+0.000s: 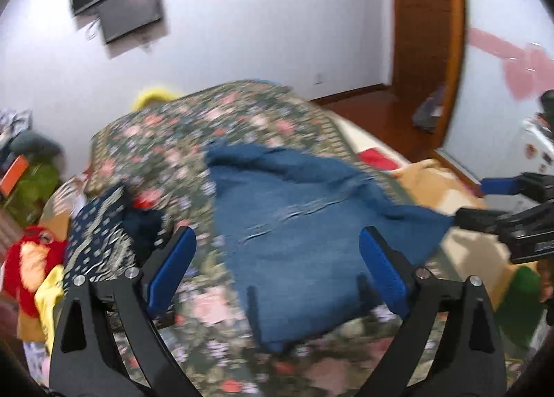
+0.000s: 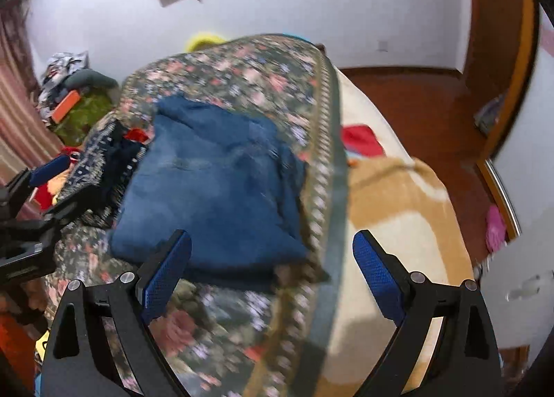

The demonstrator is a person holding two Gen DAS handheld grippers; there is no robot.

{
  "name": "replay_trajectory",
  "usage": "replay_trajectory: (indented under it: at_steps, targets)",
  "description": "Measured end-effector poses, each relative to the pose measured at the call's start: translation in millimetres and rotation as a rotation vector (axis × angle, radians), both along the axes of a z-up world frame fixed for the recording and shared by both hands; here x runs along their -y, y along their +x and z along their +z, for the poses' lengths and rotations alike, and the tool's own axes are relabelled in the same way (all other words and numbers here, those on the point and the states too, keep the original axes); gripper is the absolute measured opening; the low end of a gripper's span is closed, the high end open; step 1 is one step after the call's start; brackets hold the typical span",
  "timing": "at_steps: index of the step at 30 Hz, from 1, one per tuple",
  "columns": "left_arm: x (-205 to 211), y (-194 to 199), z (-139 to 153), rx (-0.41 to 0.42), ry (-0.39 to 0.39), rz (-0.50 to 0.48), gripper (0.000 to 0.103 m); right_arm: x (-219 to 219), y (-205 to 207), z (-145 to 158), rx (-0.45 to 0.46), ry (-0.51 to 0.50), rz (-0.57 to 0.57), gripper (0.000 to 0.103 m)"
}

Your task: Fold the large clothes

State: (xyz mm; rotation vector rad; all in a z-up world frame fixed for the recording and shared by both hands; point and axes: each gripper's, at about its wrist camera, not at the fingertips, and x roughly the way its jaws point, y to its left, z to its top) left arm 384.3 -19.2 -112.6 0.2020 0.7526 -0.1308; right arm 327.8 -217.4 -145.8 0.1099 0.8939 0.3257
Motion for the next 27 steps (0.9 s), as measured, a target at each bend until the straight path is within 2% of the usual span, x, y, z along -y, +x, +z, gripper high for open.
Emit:
replay_trajectory:
  at_steps: [4, 11, 14, 19, 23, 27]
  targets:
    - [-26.8, 16.3, -28.9, -0.074, 0.007, 0.073, 0.095, -25.6, 15.2, -16.9, -0.048, -0.041, 0.025, 0.093]
    - [-46.9, 3.0, -71.3, -0.171, 0.046, 0.100, 0.096, -41.4, 13.3, -63.4, -0.109, -0.129, 0.063, 0.093]
    - [-56.0, -7.3, -71.5, -0.159, 0.032, 0.102, 0.096, -28.9, 10.1, -69.2, -0.150, -0.089, 0.043, 0.094]
    - [-65.0, -12.7, -69.2, -0.177, 0.053, 0.120, 0.096, -10.0, 10.1, -70.6, -0.212, -0.075, 0.000, 0.094]
    - [-70.7, -12.8, -60.4, -0.157, 0.066, 0.119, 0.096, -2.1, 6.7, -59.2, -0.185, -0.088, -0.007, 0.094]
    - [-72.9, -6.9, -43.9, -0.113, 0.049, 0.117, 0.096, 4.3, 13.8, -44.6, -0.149, -0.056, -0.021, 0.094]
